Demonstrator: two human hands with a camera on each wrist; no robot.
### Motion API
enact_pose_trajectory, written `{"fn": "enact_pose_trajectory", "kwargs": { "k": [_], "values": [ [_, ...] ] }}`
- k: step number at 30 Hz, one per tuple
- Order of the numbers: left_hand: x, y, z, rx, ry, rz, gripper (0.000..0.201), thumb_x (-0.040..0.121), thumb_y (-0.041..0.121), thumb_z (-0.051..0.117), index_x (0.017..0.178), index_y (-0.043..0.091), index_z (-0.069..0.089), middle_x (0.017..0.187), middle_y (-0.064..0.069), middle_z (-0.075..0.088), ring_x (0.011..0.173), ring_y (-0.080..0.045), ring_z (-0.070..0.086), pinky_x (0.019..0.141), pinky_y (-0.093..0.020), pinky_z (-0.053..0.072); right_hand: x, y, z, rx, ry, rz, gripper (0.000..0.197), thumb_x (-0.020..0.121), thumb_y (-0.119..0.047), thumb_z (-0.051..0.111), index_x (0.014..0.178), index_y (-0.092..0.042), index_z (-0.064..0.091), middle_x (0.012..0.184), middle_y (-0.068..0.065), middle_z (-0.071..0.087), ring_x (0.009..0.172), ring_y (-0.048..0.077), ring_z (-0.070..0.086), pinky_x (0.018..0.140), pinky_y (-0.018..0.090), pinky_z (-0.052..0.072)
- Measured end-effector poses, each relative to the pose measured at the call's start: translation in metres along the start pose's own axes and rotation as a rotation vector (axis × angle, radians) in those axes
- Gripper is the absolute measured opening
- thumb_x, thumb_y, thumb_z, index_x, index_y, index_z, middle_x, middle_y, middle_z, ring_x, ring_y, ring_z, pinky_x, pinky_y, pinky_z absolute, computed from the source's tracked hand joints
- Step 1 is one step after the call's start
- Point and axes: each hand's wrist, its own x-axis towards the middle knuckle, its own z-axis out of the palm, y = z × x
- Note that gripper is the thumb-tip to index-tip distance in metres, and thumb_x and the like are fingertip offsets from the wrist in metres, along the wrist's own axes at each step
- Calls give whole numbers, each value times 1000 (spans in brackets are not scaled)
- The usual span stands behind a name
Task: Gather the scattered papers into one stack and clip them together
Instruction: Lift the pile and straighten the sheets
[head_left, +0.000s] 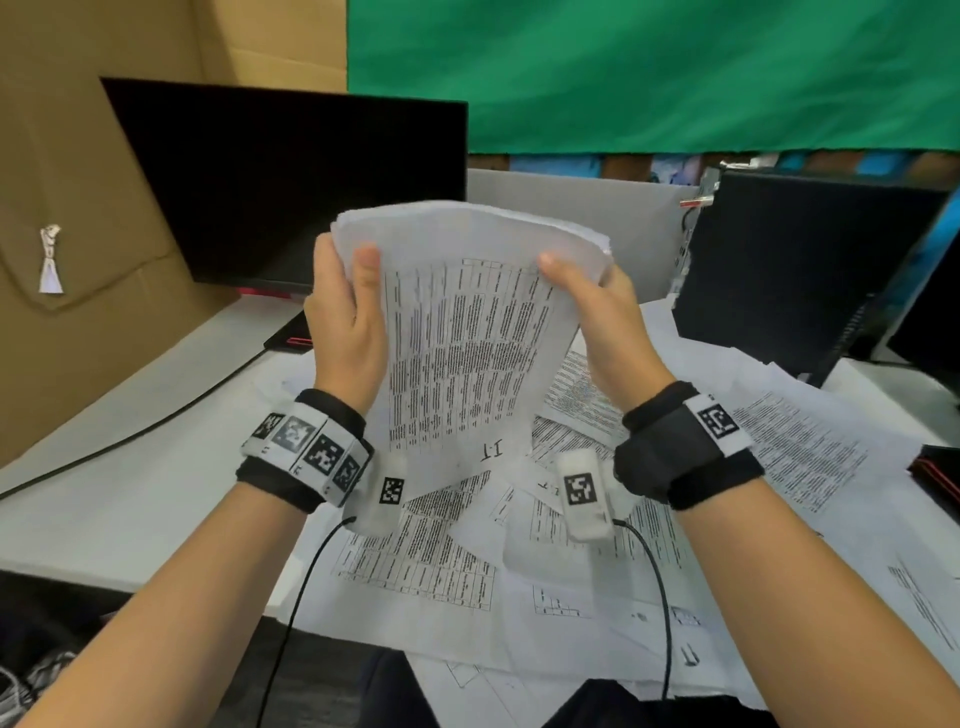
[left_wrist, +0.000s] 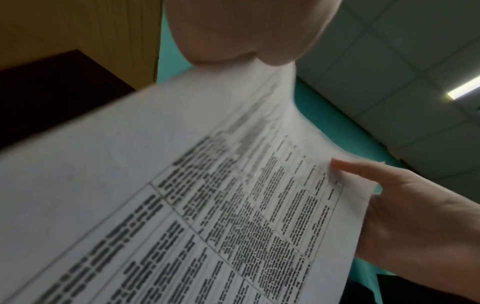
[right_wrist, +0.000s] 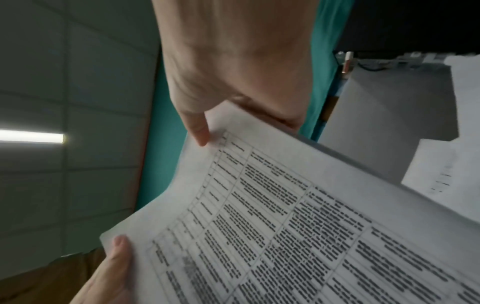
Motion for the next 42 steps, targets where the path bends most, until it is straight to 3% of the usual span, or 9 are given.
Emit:
{"fn": "enact_pose_trajectory", "kwargs": {
  "k": [2, 5, 10, 15, 19, 23, 26, 35, 42],
  "values": [
    [2, 5, 2, 32, -21, 76, 21, 100, 7, 42, 121, 6, 41, 109, 32, 55, 85, 19, 52, 71, -2, 41, 0, -2, 1, -29, 6, -56, 58, 80, -43, 74, 131, -28, 52, 138, 3, 55, 122, 16, 58, 103, 37, 49],
    [5, 8, -2, 98, -57, 195, 41, 96, -4, 47, 133, 0, 32, 137, 28, 41, 107, 29, 40, 91, 4, 30, -3, -9, -2, -187, 59, -310, 60, 92, -25, 66, 144, -26, 36, 145, -12, 38, 119, -16, 42, 101, 8, 36],
    [17, -4, -23, 188, -146, 202, 34, 94, 16, 58, 125, 4, 52, 118, 44, 43, 98, 12, 51, 86, -4, 38, -3, -20, -17, -572, -34, -676, 50, 96, -17, 61, 143, -23, 45, 119, -5, 61, 107, 7, 58, 89, 20, 48],
    [16, -3, -24, 197, -127, 191, 27, 93, 16, 59, 119, 10, 53, 111, 44, 47, 81, 17, 48, 72, 3, 33, 6, -25, -26, -674, -60, -661, 29, 95, -21, 63, 124, -20, 64, 104, -8, 63, 95, 3, 57, 82, 22, 51],
    [16, 1, -20, 176, -83, 147, 29, 94, 14, 58, 113, 31, 45, 107, 41, 51, 89, 18, 51, 77, -5, 40, 11, -19, -24, -775, -86, -658, 28, 98, -17, 55, 125, -18, 64, 119, -5, 67, 105, -6, 51, 86, 2, 38],
    [18, -4, -16, 186, -79, 161, 24, 94, 15, 59, 116, 8, 56, 99, 35, 55, 77, 18, 49, 70, -1, 35, 7, -18, -16, -709, 29, -751, 26, 100, -15, 51, 123, -12, 63, 112, -3, 65, 105, 3, 56, 95, 14, 44],
    [21, -5, -16, 199, -84, 167, 23, 94, 17, 58, 117, 12, 53, 104, 42, 52, 82, 18, 51, 74, -2, 37, 8, -22, -16, -702, 105, -778, 17, 97, -20, 57, 101, -9, 70, 98, -7, 64, 95, 8, 58, 86, 24, 49],
    [13, -8, -11, 252, -76, 179, 24, 95, 7, 54, 115, -6, 55, 109, 5, 53, 90, 17, 51, 77, 2, 36, 10, -35, -27, -991, 22, -812, 12, 89, -27, 66, 89, -15, 68, 99, 3, 57, 100, 16, 48, 83, 14, 31],
    [13, -2, -9, 288, -110, 177, 24, 95, 6, 53, 116, -7, 54, 108, 17, 49, 87, 23, 49, 74, 4, 35, 16, -52, -34, -934, -111, -621, 13, 89, -30, 69, 86, -17, 70, 91, -7, 57, 79, 4, 51, 74, 12, 40]
  ]
}}
